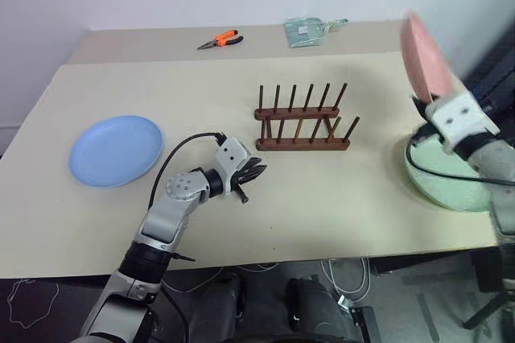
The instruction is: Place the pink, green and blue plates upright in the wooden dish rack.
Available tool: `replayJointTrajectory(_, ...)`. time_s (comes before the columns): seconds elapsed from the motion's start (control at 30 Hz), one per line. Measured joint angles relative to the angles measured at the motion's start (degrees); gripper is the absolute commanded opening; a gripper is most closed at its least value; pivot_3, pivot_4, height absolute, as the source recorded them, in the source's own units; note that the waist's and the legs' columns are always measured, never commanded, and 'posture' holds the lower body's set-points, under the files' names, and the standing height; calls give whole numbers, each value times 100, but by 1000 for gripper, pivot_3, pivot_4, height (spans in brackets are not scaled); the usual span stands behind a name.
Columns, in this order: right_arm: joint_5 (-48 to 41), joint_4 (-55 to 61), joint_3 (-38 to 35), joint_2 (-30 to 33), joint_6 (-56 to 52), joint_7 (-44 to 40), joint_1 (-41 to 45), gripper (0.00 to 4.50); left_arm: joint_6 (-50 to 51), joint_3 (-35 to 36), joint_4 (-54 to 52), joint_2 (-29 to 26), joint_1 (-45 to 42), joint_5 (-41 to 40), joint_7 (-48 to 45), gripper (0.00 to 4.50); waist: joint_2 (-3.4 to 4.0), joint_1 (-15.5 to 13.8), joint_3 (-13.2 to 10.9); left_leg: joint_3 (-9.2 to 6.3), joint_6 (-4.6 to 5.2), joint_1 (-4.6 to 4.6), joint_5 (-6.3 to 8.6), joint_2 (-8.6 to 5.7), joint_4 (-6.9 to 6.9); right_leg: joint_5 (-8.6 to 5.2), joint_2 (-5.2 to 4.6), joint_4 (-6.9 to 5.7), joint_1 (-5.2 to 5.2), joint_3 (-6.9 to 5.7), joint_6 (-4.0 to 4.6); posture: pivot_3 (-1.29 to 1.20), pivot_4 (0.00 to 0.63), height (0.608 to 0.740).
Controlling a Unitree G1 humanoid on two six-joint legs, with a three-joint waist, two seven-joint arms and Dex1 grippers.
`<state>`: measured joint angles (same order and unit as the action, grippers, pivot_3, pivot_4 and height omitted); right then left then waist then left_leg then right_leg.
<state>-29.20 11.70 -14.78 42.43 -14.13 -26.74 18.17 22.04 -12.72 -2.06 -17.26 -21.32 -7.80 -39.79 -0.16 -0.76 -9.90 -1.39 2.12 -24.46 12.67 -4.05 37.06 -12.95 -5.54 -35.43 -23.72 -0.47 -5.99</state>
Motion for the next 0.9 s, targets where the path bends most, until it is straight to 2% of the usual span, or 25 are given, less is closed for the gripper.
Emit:
replayJointTrajectory(0.07, -1411, 586, -340, -40, -880, -38, 124, 40, 9, 23, -2, -17, -14, -74, -70, 886, -3, -33, -1, -7, 6, -1, 3, -4, 4, -2, -5, 9, 10, -9, 3, 0, 150, 719)
replayJointTrajectory(0.2, -2633, 879, -666, -197, -1798, 253, 153, 40, 59, 140, -44, -47, -13, -273, -146, 886, -5, -74, 0, -5, 16, -1, 12, -8, 7, -2, -15, 26, 15, -9, 5, 0, 150, 719)
replayJointTrajectory(0.43, -2929, 853, -551, -655, -2326, 745, 171, 40, 121, 176, -161, -79, 26, -342, -145, 886, 0, -82, 0, -3, 16, -5, 12, -7, -2, -2, -16, 24, 4, -7, 5, 0, 150, 719)
replayJointTrajectory(0.6, -2675, 599, -424, -839, -2470, 1127, 253, 40, 125, 179, -235, -119, 40, -371, -128, 886, 0, -81, 0, -2, 16, -5, 12, -7, -2, -2, -16, 24, 4, -7, 5, 0, 150, 719)
replayJointTrajectory(0.7, -2411, 485, -276, -911, -2505, 1192, 248, 1272, 128, 185, -262, -133, 40, -399, -125, 886, 0, -79, 0, -1, 16, -6, 12, -8, -3, -2, -16, 24, 2, -6, 5, 0, 150, 719)
replayJointTrajectory(0.83, -1932, 392, -186, -922, -2382, 1221, 248, 3261, 139, 185, -265, -146, 47, -401, -126, 886, 0, -83, 0, 0, 16, -7, 12, -8, -3, -2, -16, 24, 1, -7, 5, 0, 150, 719)
replayJointTrajectory(0.9, -1652, 396, -197, -887, -2209, 1186, 246, 3261, 146, 184, -266, -161, 58, -403, -129, 886, 0, -88, 0, 1, 16, -8, 12, -8, -3, -2, -15, 24, 0, -7, 5, 0, 150, 719)
